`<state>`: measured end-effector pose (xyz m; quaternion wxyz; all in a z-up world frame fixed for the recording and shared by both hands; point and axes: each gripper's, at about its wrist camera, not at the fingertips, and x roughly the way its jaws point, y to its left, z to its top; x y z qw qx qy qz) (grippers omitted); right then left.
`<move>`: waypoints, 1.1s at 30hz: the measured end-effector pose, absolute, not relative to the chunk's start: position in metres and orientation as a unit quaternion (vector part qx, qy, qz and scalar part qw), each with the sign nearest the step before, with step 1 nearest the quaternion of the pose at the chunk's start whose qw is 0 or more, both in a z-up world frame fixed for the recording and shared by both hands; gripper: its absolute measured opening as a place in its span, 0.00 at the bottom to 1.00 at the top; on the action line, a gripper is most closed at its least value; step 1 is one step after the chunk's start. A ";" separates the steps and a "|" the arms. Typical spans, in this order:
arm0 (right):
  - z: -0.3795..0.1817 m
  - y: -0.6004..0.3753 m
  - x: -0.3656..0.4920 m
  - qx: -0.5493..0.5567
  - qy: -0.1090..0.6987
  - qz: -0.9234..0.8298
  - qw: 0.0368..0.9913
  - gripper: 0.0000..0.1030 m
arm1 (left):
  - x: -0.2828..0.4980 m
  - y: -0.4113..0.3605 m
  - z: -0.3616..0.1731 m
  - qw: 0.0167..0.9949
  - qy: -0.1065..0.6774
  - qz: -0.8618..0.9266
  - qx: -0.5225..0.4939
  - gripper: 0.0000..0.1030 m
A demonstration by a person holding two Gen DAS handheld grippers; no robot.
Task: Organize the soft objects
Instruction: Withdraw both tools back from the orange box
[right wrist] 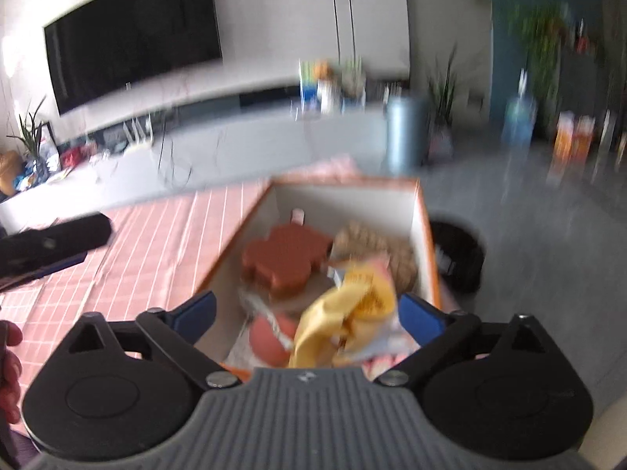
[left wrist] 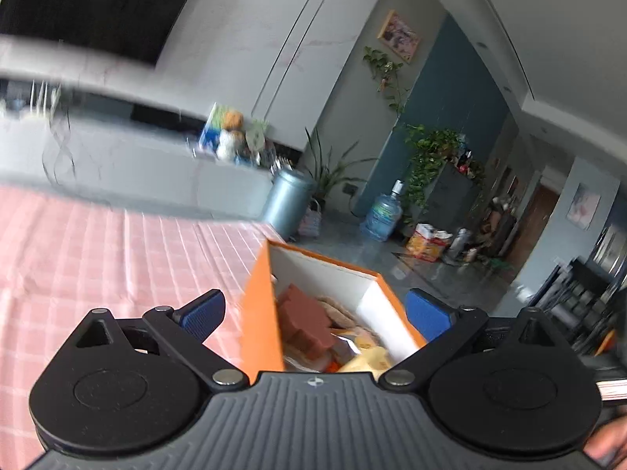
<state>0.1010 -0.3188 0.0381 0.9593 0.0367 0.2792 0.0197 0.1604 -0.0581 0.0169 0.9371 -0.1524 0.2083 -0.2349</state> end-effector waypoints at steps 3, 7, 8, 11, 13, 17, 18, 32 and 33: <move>0.045 -0.301 0.076 -0.010 0.212 -0.015 0.977 0.97 | 0.138 -0.069 0.022 0.965 0.162 -0.192 -0.071 1.00; 0.048 -0.285 0.055 -0.043 0.159 -0.025 0.986 0.97 | 0.115 -0.083 0.026 0.981 0.112 -0.159 0.013 1.00; 0.047 -0.284 0.052 -0.036 0.156 -0.022 0.987 0.97 | 0.111 -0.084 0.026 0.981 0.108 -0.159 0.017 1.00; 0.042 -0.284 0.044 -0.008 0.149 -0.018 0.989 0.97 | 0.103 -0.085 0.023 0.984 0.102 -0.147 0.013 1.00; 0.038 -0.285 0.042 0.010 0.152 -0.024 0.988 0.97 | 0.101 -0.085 0.018 0.985 0.105 -0.134 0.006 1.00; 0.028 -0.286 0.045 0.029 0.170 -0.054 0.983 0.97 | 0.096 -0.088 0.006 0.987 0.109 -0.118 -0.005 1.00; 0.025 -0.287 0.047 0.028 0.176 -0.056 0.982 0.97 | 0.096 -0.087 0.003 0.987 0.111 -0.120 -0.004 1.00; -0.012 -0.294 0.057 0.021 0.215 -0.091 0.972 0.98 | 0.107 -0.083 -0.028 0.970 0.209 -0.123 0.016 1.00; -0.014 -0.294 0.057 0.022 0.220 -0.092 0.971 0.98 | 0.108 -0.083 -0.029 0.968 0.219 -0.121 0.016 1.00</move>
